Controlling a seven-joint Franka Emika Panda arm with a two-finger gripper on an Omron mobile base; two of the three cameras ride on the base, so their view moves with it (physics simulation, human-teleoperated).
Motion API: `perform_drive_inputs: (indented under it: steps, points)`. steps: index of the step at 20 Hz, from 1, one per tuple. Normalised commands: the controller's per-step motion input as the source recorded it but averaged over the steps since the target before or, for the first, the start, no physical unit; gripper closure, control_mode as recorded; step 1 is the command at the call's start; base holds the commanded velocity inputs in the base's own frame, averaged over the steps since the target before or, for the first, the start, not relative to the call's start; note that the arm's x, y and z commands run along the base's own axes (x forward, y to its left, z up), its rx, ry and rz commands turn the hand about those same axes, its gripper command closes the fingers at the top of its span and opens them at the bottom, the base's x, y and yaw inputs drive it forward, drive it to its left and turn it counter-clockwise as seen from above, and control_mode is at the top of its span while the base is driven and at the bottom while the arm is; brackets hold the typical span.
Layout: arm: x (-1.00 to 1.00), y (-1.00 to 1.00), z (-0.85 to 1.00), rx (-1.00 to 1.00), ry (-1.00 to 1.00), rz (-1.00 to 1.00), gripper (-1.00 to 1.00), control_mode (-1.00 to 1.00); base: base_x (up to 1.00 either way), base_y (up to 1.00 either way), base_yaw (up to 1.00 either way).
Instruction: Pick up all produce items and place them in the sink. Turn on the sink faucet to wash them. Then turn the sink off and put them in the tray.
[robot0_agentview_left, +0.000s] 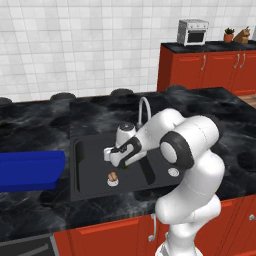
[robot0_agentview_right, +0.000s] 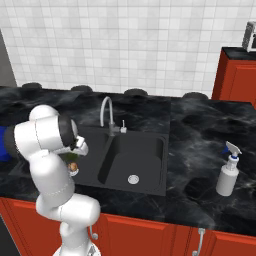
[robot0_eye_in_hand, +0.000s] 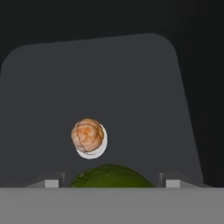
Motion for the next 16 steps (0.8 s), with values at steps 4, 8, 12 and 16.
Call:
perform_drive_inputs:
  steps: [4, 8, 12, 16]
  points:
    - [0.19, 0.0, -0.26, -0.01, 0.02, -0.02, 1.0, -1.0, 0.0, 0.0, 0.0]
    - [0.2, 0.0, -0.25, 0.0, 0.03, -0.02, 1.0, -1.0, 0.0, 0.0, 0.0]
    - [0.07, 0.0, -0.26, 0.0, 0.01, -0.02, 1.0, -1.0, 0.0, 0.0, 0.0]
    - [0.1, 0.0, -0.19, 0.0, 0.01, -0.03, 1.0, -1.0, 0.0, 0.0, 0.0]
